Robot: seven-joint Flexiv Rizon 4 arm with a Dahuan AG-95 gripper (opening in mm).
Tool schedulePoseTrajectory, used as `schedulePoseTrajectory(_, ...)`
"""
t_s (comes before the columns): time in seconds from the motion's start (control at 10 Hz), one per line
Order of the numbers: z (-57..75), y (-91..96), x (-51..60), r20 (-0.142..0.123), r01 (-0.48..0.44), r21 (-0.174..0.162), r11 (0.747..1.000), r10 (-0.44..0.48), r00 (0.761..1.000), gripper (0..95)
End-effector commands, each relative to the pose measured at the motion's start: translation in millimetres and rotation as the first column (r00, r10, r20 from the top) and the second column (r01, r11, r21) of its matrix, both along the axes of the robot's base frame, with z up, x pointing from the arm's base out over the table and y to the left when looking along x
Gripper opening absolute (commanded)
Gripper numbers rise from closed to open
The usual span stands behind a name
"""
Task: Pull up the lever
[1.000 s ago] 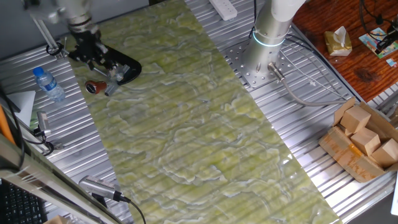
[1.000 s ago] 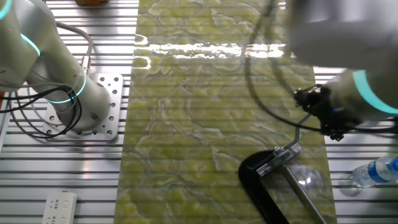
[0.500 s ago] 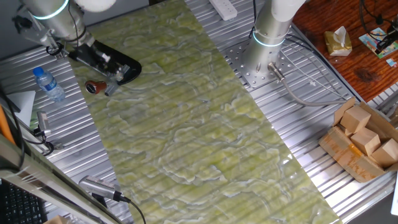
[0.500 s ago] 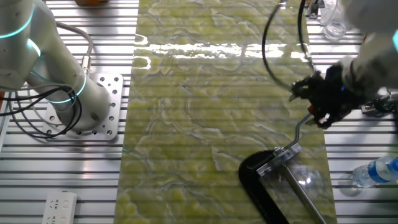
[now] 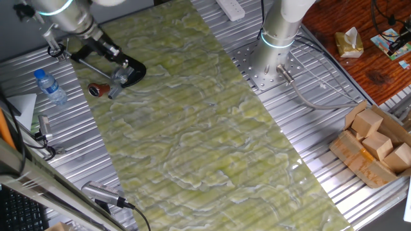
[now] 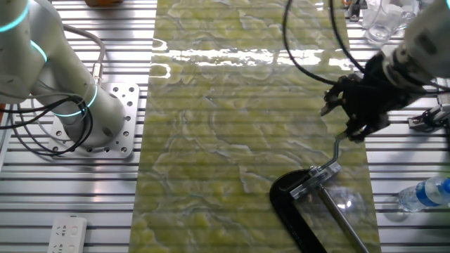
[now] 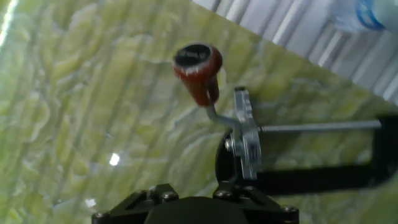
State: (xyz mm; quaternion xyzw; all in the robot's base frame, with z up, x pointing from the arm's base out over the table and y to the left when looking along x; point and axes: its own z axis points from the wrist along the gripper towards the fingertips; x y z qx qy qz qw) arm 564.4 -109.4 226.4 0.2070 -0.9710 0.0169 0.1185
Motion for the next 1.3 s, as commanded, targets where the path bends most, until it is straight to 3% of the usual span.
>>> schedulePoseTrajectory(0.1,4.0,1.7,2.4,0.082,-0.023,0.032,0.999,0.02,0.996,0.0)
schedulePoseTrajectory(0.6,13.8,11.6,22.0,0.114,-0.035,0.027,0.999,0.032,0.993,0.0)
schedulePoseTrajectory(0.9,18.9,21.1,37.3,0.168,-0.056,0.023,0.998,0.051,0.985,0.0)
schedulePoseTrajectory(1.0,20.3,23.8,41.4,0.197,-0.062,0.019,0.998,0.057,0.979,0.0)
schedulePoseTrajectory(1.1,20.4,24.2,42.4,0.205,-0.066,0.02,0.998,0.06,0.977,0.0)
schedulePoseTrajectory(1.2,21.1,26.3,47.8,0.244,-0.087,0.019,0.996,0.08,0.966,0.0)
schedulePoseTrajectory(1.3,23.0,28.5,49.7,0.264,-0.093,0.017,0.996,0.085,0.961,0.0)
